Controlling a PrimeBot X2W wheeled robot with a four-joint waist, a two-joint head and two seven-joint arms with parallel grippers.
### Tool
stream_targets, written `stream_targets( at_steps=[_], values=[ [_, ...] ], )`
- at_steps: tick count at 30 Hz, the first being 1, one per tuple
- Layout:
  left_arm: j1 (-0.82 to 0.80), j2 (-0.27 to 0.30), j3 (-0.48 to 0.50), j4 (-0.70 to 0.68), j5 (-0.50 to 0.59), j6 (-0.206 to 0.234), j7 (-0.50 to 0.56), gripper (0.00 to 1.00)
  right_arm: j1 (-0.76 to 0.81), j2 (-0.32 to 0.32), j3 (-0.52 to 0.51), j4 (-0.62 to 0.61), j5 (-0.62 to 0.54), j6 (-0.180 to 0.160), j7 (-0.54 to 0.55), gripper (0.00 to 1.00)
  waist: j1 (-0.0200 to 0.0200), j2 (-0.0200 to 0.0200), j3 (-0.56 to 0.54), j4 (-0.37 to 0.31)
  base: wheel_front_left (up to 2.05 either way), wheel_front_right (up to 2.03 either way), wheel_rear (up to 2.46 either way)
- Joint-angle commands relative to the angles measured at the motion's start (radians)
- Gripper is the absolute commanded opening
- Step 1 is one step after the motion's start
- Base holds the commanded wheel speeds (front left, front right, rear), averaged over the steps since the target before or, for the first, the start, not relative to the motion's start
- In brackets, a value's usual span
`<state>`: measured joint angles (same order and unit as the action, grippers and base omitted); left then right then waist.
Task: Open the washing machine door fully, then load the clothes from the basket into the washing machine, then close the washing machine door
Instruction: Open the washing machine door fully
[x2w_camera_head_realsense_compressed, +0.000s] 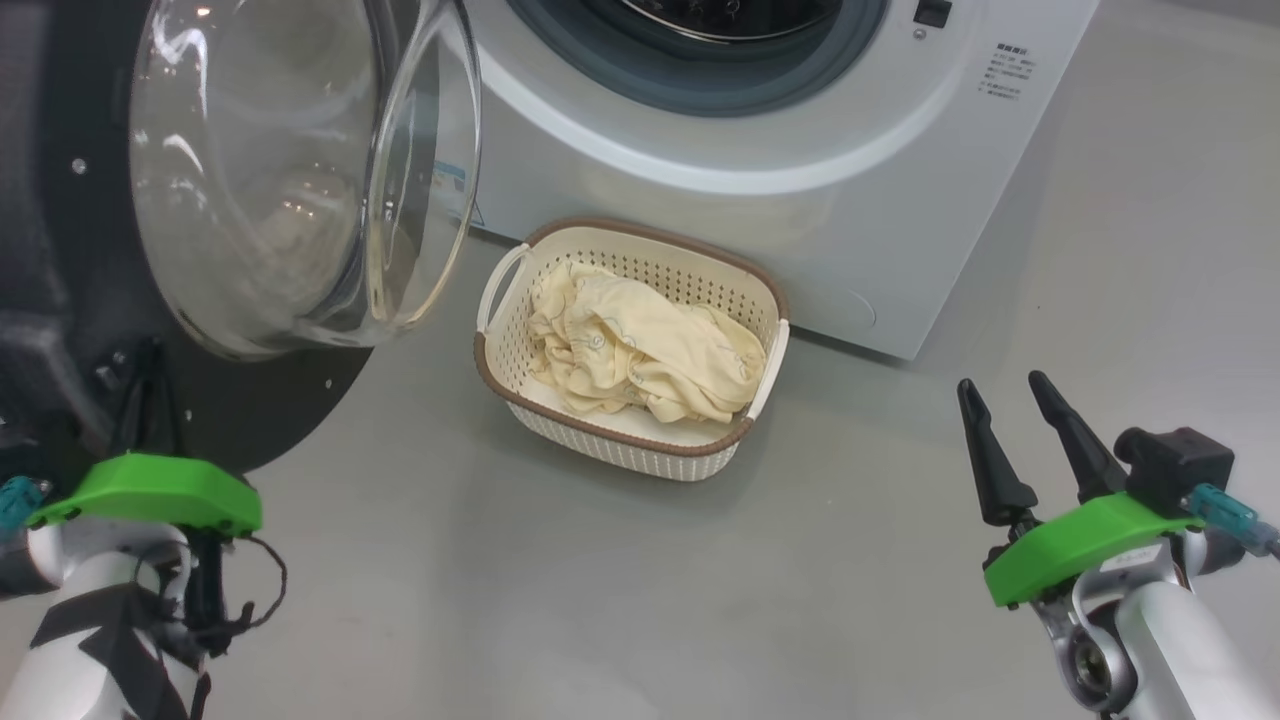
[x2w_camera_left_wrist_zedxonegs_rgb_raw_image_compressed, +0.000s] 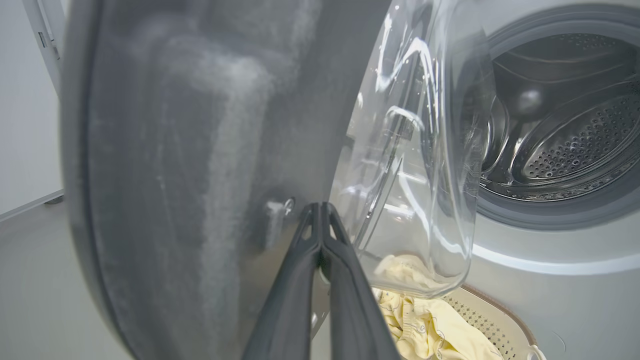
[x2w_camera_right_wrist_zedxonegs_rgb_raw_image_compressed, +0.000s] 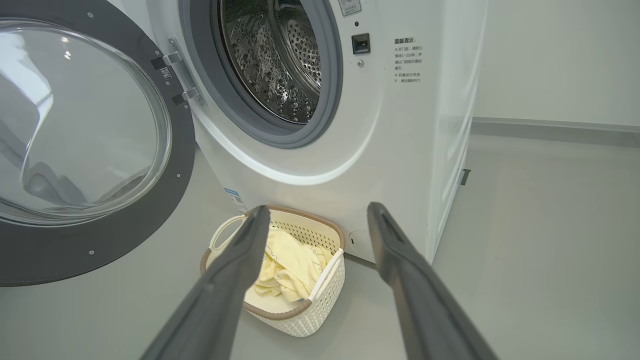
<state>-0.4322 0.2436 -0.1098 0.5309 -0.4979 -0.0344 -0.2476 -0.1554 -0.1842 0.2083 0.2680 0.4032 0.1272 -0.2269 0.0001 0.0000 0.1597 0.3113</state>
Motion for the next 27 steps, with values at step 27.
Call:
stream_targets(
  at_steps=[27],
  values=[
    [-0.244,0.179,0.285,0.113,0.002,-0.046,-0.014,0.0,-0.048,-0.095,-0.08,-0.254,-0.081,0.003,0.176,1.0,-0.0001,0.0,0.247,0.063,0.0,0.0,0.0]
  ],
)
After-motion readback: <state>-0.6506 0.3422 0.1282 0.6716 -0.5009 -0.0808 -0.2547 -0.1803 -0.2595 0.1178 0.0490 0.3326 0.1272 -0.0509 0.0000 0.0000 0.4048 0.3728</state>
